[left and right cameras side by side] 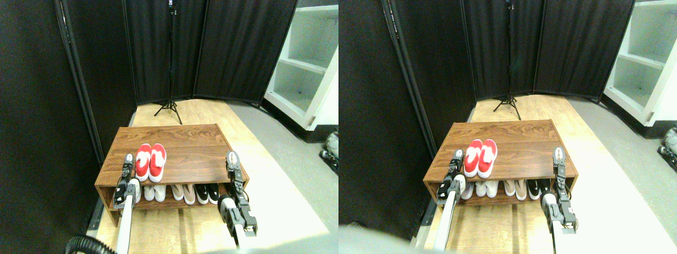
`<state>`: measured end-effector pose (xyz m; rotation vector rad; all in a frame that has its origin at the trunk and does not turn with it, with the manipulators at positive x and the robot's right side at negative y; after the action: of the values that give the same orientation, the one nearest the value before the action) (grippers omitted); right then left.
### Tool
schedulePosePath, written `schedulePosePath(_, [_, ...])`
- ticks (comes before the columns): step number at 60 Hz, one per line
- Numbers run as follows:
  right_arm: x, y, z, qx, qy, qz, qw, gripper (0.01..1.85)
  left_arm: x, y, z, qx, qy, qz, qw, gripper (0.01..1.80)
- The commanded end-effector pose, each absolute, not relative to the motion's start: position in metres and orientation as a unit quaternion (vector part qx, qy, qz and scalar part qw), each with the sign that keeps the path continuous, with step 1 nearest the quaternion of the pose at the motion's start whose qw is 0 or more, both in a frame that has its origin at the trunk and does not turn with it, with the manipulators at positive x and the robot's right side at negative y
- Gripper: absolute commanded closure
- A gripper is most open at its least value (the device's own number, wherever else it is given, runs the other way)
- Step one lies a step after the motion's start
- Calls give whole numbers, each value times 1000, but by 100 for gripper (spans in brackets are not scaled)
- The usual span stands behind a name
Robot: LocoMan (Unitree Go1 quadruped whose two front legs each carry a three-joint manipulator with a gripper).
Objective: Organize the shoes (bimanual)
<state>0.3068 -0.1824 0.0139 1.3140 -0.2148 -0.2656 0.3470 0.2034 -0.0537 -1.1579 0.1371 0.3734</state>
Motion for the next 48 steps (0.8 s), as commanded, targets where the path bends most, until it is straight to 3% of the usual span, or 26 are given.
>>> schedulePosePath(1, [308, -182, 15, 610, -106, -110, 777, 185, 349, 212, -37, -547, 22, 150, 823, 180])
schedulePosePath(7, [307, -180, 16, 614, -105, -116, 773, 185, 349, 227, -31, -553, 24, 123, 824, 180])
schedulePosePath(16, [308, -180, 14, 614, -103, -112, 774, 185, 338, 233, -20, -536, 8, 126, 835, 180])
schedulePosePath(18, [307, -179, 14, 617, -100, -115, 772, 185, 332, 232, -18, -511, 2, 123, 851, 180])
schedulePosePath(28, [307, -178, 14, 623, -96, -118, 768, 185, 312, 230, -10, -555, -10, 109, 824, 180])
schedulePosePath(48, [303, -173, 14, 632, -90, -126, 759, 185, 262, 225, 10, -551, -44, 56, 832, 180])
